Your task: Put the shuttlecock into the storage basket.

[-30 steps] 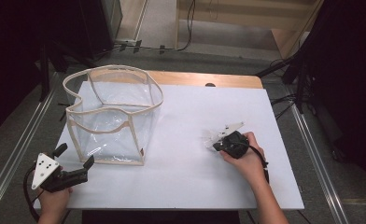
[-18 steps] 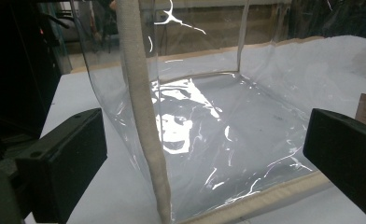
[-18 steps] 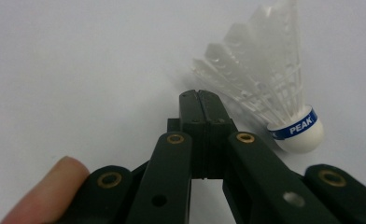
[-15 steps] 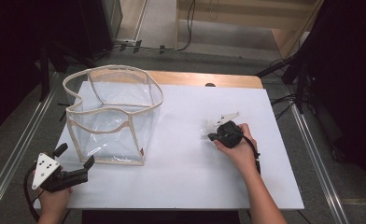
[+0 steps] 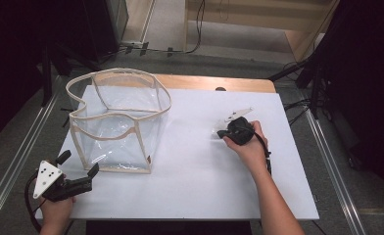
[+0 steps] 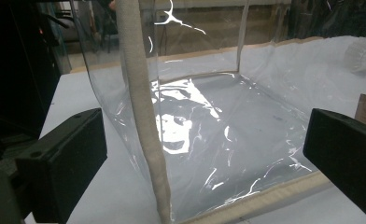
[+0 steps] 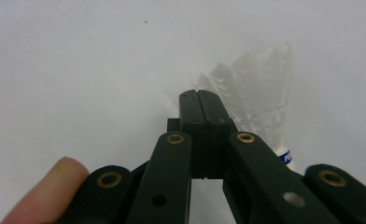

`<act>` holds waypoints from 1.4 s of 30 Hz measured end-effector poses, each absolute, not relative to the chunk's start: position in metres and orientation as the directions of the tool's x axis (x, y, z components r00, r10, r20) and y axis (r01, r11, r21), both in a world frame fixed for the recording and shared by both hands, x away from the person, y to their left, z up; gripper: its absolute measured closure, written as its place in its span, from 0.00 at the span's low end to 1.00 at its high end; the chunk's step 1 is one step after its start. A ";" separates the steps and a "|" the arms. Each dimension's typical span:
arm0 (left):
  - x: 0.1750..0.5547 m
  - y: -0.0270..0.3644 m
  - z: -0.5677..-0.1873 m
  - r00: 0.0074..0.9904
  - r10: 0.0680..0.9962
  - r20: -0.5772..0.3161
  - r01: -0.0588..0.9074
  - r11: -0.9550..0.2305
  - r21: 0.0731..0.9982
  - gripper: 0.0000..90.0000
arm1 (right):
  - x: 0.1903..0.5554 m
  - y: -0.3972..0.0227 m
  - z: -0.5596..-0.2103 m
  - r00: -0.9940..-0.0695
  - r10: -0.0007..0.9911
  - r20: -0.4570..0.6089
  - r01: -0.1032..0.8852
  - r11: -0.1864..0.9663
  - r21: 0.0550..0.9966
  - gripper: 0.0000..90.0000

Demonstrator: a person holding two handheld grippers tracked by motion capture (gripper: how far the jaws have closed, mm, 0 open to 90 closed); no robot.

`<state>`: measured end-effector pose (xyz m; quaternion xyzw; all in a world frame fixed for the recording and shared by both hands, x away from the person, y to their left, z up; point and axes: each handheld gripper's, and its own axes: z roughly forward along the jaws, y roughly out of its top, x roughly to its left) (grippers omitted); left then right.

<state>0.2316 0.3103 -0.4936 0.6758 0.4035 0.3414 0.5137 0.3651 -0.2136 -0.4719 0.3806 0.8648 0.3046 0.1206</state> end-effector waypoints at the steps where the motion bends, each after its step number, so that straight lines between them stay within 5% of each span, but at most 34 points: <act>1: 0.232 0.310 -0.494 0.441 0.896 0.047 0.195 -0.146 0.970 0.00 | 0.364 -0.214 -0.470 -0.683 0.730 0.022 0.583 0.527 0.618 0.95; 5: 0.232 0.310 -0.494 0.442 0.896 0.048 0.195 -0.148 0.970 0.00 | 0.361 -0.221 -0.457 -0.690 0.724 0.006 0.567 0.535 0.626 0.85; 15: 0.232 0.309 -0.494 0.441 0.896 0.051 0.196 -0.152 0.969 0.00 | 0.356 -0.241 -0.440 -0.704 0.709 0.029 0.562 0.532 0.634 0.07; 17: 0.232 0.309 -0.494 0.442 0.896 0.052 0.196 -0.153 0.969 0.00 | 0.356 -0.242 -0.440 -0.705 0.709 0.009 0.553 0.541 0.633 0.01; 38: 0.232 0.309 -0.494 0.444 0.894 0.052 0.195 -0.153 0.969 0.00 | 0.379 -0.239 -0.468 -0.726 0.687 -0.036 0.585 0.643 0.494 0.00; 42: 0.232 0.309 -0.494 0.444 0.894 0.052 0.196 -0.154 0.969 0.00 | 0.383 -0.240 -0.473 -0.725 0.688 -0.020 0.598 0.644 0.478 0.06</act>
